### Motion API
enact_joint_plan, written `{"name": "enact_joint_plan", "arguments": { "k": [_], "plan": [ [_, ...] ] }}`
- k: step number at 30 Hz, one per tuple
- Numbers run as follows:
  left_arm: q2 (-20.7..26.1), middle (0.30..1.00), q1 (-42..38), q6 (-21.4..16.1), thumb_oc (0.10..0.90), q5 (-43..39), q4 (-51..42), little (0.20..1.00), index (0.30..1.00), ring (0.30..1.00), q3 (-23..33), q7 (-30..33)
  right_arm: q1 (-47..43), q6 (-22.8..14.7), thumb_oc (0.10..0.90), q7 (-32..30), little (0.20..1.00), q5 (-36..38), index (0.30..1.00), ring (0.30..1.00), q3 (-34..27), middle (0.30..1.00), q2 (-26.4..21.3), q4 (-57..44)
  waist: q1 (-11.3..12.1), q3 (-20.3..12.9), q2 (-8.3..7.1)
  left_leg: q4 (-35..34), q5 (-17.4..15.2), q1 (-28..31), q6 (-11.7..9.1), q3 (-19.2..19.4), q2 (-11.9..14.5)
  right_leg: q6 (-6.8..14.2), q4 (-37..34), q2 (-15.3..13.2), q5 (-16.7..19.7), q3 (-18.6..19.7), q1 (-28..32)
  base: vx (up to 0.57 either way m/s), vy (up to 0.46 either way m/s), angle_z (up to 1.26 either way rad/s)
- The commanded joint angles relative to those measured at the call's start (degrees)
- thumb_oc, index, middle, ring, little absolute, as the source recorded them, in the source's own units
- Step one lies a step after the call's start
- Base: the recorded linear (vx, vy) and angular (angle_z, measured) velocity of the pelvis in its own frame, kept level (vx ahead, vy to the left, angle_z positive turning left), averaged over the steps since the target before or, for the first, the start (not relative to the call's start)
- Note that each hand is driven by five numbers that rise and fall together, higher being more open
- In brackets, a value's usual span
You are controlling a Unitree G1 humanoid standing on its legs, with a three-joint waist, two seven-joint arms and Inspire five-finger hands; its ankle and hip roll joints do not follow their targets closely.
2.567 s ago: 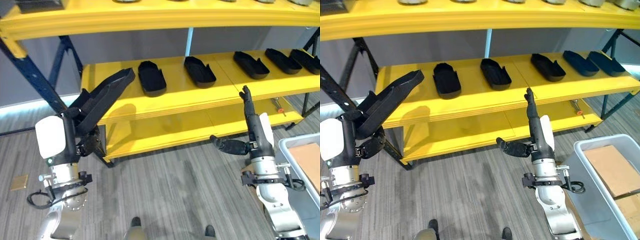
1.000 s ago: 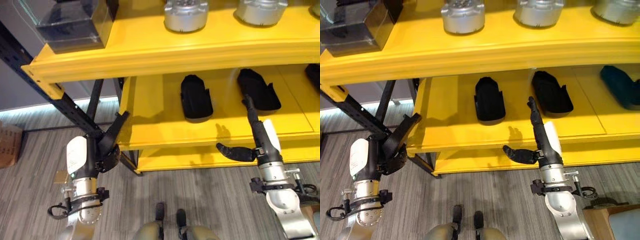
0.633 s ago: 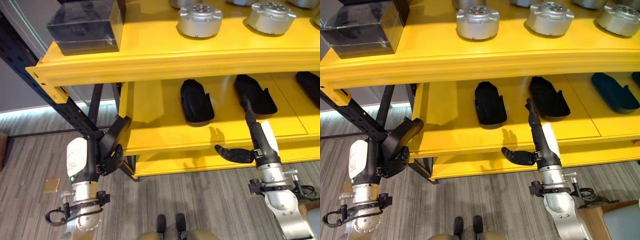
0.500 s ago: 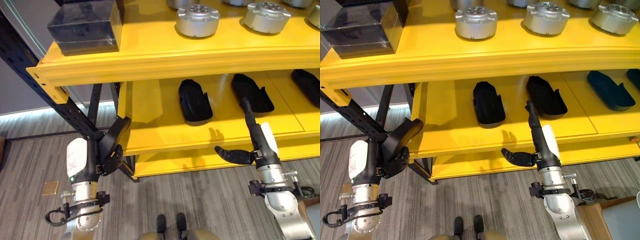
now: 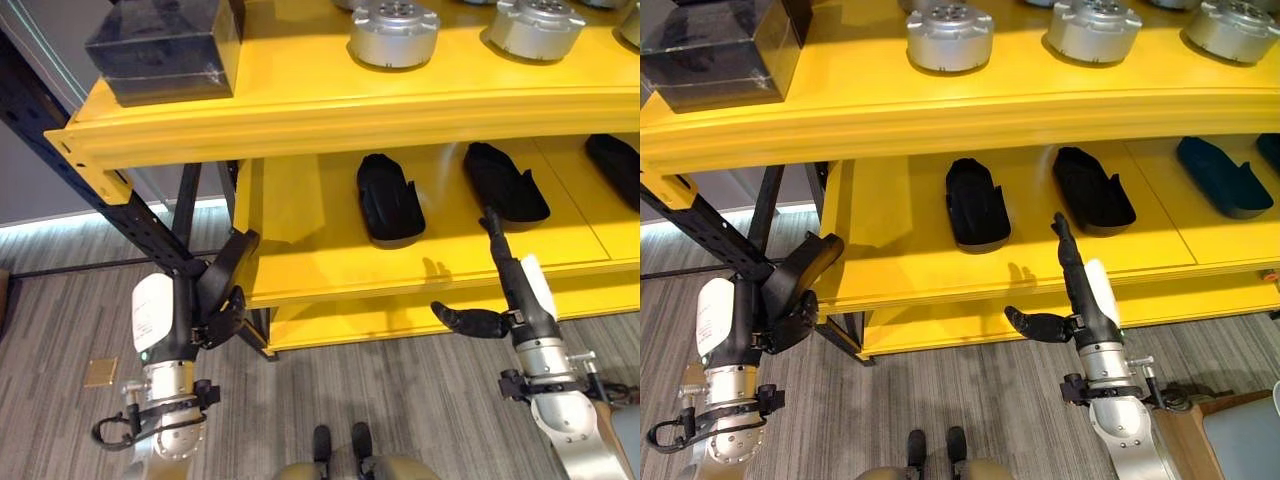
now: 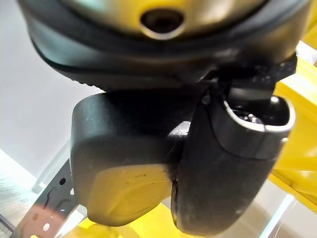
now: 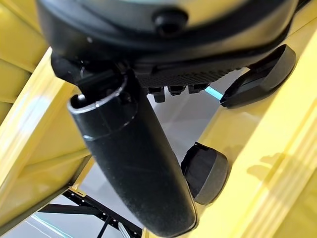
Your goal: Move parts from the plastic box to the shelf.
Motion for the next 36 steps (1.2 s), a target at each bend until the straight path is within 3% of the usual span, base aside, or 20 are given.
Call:
{"name": "enact_joint_plan", "arguments": {
  "k": [1, 4, 11, 24, 36],
  "plan": [
    [2.23, 0.3, -12.38, -3.85, 0.4, -1.6, 0.56, 0.3, 0.3, 0.3, 0.95, 0.69, -3.84, -4.54, 0.9, -1.61, 1.0, 1.59, 1.0, 1.0, -2.26, 1.0, -0.89, -5.27, -4.37, -4.35, -1.68, -0.74, -1.56, 2.83, -1.22, 0.81, 2.28, 5.7, -3.12, -4.42, -0.96, -0.4, 5.0, 0.0, -0.028, -0.04],
    [2.79, 0.3, -12.15, -4.64, 0.4, -1.68, -0.01, 0.3, 0.3, 0.3, -0.76, -1.28, -3.46, -4.65, 0.9, -1.3, 1.0, 2.35, 1.0, 1.0, -2.81, 1.0, -1.02, -5.36, -4.73, -4.26, -1.53, -0.58, -1.76, 3.18, -1.32, 0.88, 2.31, 5.64, -3.17, -4.3, -1.11, -0.45, 5.31, 0.0, -0.016, -0.02],
    [2.14, 0.3, -11.74, -7.27, 0.4, -10.02, -3.16, 0.3, 0.3, 0.3, -3.86, -5.21, -2.02, -4.98, 0.9, -1.01, 1.0, 3.19, 1.0, 1.0, -3.41, 1.0, -0.96, -5.92, -5.59, -4.02, -1.06, -0.39, -1.9, 3.47, -1.49, 1.21, 2.34, 5.44, -3.21, -4.25, -1.34, -0.31, 5.55, 0.0, -0.007, -0.02],
    [2.43, 0.3, -14.04, -7.55, 0.4, -13.28, -6.61, 0.3, 0.3, 0.3, -4.25, -5.37, -1.45, -5.08, 0.9, -0.82, 1.0, 3.71, 1.0, 1.0, -3.72, 1.0, -1.39, -6.96, -6.28, -3.54, -0.71, 0.11, -2.51, 3.62, -1.59, 1.88, 2.44, 5.35, -2.57, -4.27, -1.58, 0.13, 5.05, 0.01, -0.002, 0.0],
    [1.58, 0.3, -16.7, -8.29, 0.4, -20.76, -8.67, 0.3, 0.3, 0.3, -8.51, -8.54, -0.85, -4.5, 0.9, -1.21, 1.0, 3.6, 1.0, 1.0, -3.76, 1.0, -1.81, -6.83, -7.22, -3.04, -0.34, 0.32, -3.57, 4.26, -1.57, 2.32, 2.55, 5.4, -2.56, -4.2, -2.08, 0.71, 5.43, 0.0, -0.001, 0.0]
  ]
}}
